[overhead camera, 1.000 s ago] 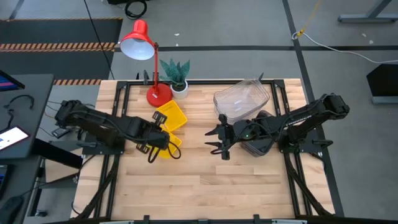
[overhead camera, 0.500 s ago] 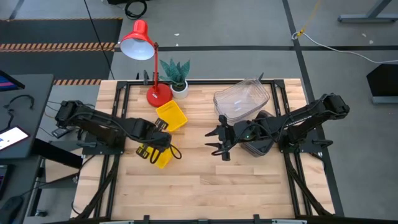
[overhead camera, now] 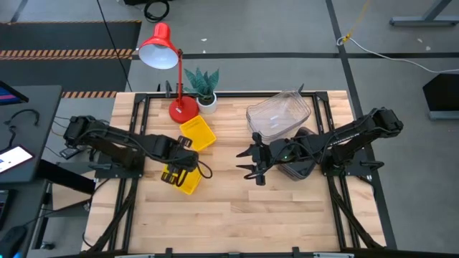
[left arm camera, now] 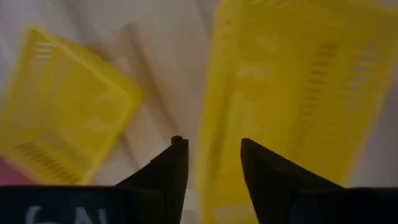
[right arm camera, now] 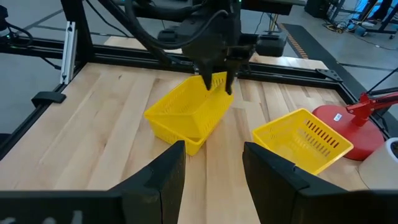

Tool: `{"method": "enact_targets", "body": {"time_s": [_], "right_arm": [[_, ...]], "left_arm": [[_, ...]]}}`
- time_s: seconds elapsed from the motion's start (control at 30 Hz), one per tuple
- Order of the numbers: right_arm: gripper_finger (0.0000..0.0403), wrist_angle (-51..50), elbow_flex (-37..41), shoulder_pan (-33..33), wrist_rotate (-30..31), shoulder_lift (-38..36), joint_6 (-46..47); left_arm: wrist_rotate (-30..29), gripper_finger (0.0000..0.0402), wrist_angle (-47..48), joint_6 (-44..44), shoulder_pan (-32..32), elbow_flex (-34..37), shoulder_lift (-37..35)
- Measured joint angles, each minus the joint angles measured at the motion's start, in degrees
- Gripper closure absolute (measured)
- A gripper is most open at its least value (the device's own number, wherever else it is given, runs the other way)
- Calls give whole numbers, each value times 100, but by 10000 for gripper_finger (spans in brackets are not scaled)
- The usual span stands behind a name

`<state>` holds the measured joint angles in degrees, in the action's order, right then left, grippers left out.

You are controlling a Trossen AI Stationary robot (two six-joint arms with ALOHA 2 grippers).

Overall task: Stack baskets by color
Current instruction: Stack the bottom yellow bin on the middle yellow bin

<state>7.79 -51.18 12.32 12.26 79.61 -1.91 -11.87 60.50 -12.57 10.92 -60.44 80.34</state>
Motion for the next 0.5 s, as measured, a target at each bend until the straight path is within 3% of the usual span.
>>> {"method": "enact_targets", "body": {"time_s": [0.13, 0.5], "right_arm": [[237, 0, 0, 0, 1, 0, 2], [237, -7, 0, 0, 1, 0, 0]], "left_arm": [[511, 244, 4, 277, -210, -106, -8], [195, 282, 55, -156, -62, -116, -9]]}}
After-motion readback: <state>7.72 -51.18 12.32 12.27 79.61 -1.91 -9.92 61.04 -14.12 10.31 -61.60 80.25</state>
